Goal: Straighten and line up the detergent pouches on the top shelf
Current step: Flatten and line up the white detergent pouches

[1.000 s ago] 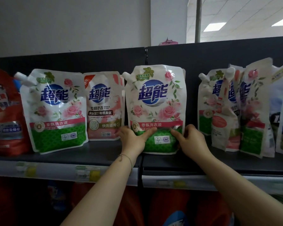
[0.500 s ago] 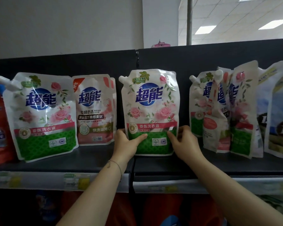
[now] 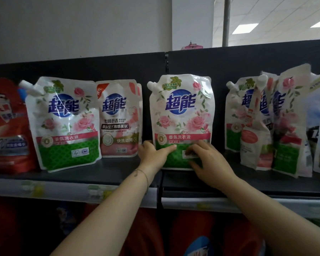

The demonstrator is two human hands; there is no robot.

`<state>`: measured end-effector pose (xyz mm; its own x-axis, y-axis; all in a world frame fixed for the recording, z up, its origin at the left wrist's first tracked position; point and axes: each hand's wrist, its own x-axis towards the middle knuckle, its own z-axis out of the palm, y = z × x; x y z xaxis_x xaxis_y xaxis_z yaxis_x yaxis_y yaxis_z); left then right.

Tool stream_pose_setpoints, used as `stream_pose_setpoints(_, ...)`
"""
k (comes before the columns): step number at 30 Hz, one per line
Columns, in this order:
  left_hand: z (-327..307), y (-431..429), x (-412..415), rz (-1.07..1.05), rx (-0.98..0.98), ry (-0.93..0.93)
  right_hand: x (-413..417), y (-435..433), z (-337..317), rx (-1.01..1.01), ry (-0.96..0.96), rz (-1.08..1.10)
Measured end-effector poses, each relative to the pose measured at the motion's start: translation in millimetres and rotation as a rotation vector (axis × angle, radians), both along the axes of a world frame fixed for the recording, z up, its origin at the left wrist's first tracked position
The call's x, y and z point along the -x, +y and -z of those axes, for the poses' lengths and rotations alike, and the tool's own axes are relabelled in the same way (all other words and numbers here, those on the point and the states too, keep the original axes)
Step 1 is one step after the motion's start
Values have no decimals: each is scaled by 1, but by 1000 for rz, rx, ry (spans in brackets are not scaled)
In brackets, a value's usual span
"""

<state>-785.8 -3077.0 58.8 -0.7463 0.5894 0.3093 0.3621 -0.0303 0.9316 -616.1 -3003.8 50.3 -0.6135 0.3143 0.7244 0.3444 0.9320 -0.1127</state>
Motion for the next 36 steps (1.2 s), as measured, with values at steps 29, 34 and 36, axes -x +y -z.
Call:
stream_pose_setpoints(29,-16,-168,159,-805,77,189,79,-86,-39,-213,-262,28)
stream_pose_setpoints(34,-15,-182,177,-712,-18,114,98,-96,-35,-175,-214,-57)
stream_pose_setpoints(36,-15,-186,183,-710,-24,68,102,-100,-34,-153,-216,-75)
